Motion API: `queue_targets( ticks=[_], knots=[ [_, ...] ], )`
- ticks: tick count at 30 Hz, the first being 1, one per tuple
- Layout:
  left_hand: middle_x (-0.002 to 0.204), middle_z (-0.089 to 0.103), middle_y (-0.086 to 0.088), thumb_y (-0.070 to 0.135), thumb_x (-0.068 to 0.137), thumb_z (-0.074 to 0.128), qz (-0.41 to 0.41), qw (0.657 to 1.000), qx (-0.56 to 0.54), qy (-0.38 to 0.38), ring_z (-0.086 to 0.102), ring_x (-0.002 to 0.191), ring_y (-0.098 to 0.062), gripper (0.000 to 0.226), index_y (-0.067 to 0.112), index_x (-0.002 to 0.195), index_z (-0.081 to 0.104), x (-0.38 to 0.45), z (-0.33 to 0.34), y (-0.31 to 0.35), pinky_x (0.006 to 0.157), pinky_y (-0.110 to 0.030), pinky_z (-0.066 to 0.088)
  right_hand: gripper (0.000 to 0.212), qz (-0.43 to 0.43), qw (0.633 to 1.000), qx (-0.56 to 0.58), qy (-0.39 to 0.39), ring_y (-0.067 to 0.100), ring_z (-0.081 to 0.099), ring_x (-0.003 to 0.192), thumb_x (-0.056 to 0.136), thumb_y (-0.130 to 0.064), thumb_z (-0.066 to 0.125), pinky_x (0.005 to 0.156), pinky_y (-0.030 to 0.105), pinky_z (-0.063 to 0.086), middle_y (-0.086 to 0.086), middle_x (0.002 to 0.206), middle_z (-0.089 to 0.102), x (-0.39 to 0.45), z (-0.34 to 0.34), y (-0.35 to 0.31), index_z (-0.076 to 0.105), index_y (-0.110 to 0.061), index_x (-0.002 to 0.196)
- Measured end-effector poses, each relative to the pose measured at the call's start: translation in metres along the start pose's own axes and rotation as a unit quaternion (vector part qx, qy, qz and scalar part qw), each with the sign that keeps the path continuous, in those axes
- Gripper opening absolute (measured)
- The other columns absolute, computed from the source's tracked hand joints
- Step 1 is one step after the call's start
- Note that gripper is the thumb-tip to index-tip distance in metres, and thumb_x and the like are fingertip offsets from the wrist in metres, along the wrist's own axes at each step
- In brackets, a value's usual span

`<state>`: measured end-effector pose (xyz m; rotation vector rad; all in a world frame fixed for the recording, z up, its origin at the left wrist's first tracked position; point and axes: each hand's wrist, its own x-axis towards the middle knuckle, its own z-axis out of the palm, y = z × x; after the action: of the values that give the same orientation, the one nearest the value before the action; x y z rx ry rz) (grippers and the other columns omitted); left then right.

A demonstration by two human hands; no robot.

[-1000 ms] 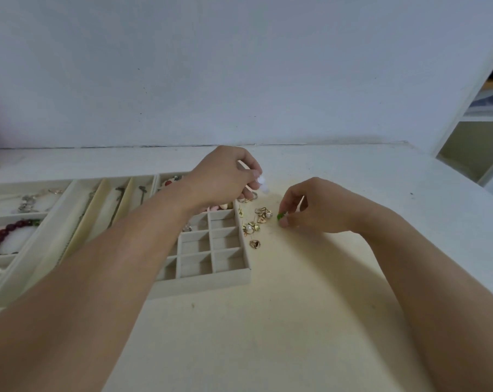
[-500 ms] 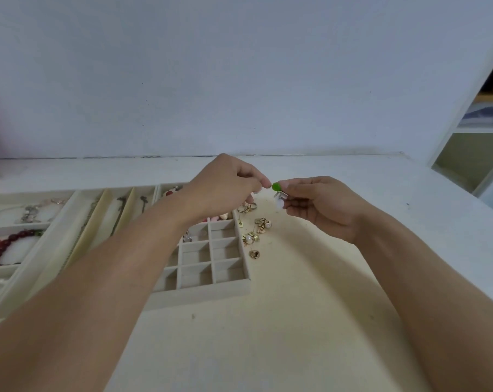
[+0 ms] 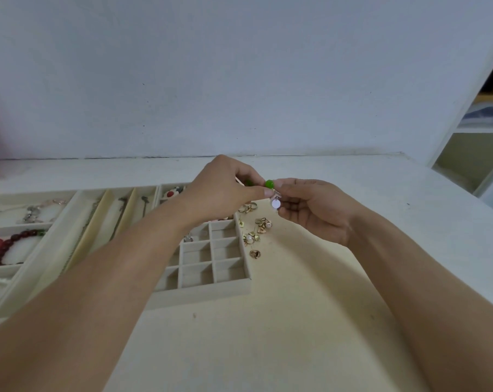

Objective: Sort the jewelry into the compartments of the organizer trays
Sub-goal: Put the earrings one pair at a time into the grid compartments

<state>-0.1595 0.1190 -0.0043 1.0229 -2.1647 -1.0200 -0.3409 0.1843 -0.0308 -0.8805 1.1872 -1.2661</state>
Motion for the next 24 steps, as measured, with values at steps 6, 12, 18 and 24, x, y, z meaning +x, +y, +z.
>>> queue_targets(
  ticks=[6,12,18,24],
  knots=[
    [0.073,0.067,-0.002,0.033,0.083,0.081,-0.003,1.000,0.012,0.006,0.041,0.036,0.000,0.015,0.018,0.085,0.078,0.002,0.003,-0.003,0.036,-0.009,0.030,0.007,-0.054,0.995,-0.084,0.031,0.017,0.063,0.072,0.092,-0.012,0.071,0.067,0.026,0.052,0.009,0.090,0.072,0.000,0.001,0.003,0.071,-0.014,0.098],
    [0.074,0.068,-0.003,0.033,0.084,0.080,-0.019,0.999,0.027,0.022,0.042,0.036,0.001,0.012,0.021,0.083,0.078,0.004,0.002,-0.007,0.036,-0.010,0.031,0.013,-0.069,0.986,-0.148,0.012,0.018,0.064,0.083,0.095,-0.014,0.065,0.073,0.030,0.051,0.005,0.093,0.073,-0.002,0.005,0.004,0.074,-0.013,0.104],
    [0.067,0.068,0.000,0.033,0.087,0.076,-0.017,0.999,0.043,-0.027,0.049,0.049,-0.011,0.012,0.022,0.083,0.078,0.001,-0.006,-0.003,0.047,-0.018,0.040,0.024,-0.090,0.980,-0.175,0.024,0.011,0.064,0.081,0.093,-0.028,0.070,0.072,0.026,0.052,0.002,0.091,0.071,-0.001,0.007,0.008,0.074,-0.008,0.105],
    [0.080,0.072,0.015,0.026,0.095,0.067,-0.018,0.999,0.036,0.037,0.063,0.060,0.006,0.011,0.026,0.096,0.079,-0.003,-0.045,-0.002,0.056,-0.014,0.046,0.015,-0.138,0.966,-0.219,0.019,0.009,0.063,0.085,0.091,-0.025,0.072,0.074,0.025,0.047,0.007,0.095,0.074,-0.004,0.014,0.007,0.077,-0.015,0.101]
  ],
)
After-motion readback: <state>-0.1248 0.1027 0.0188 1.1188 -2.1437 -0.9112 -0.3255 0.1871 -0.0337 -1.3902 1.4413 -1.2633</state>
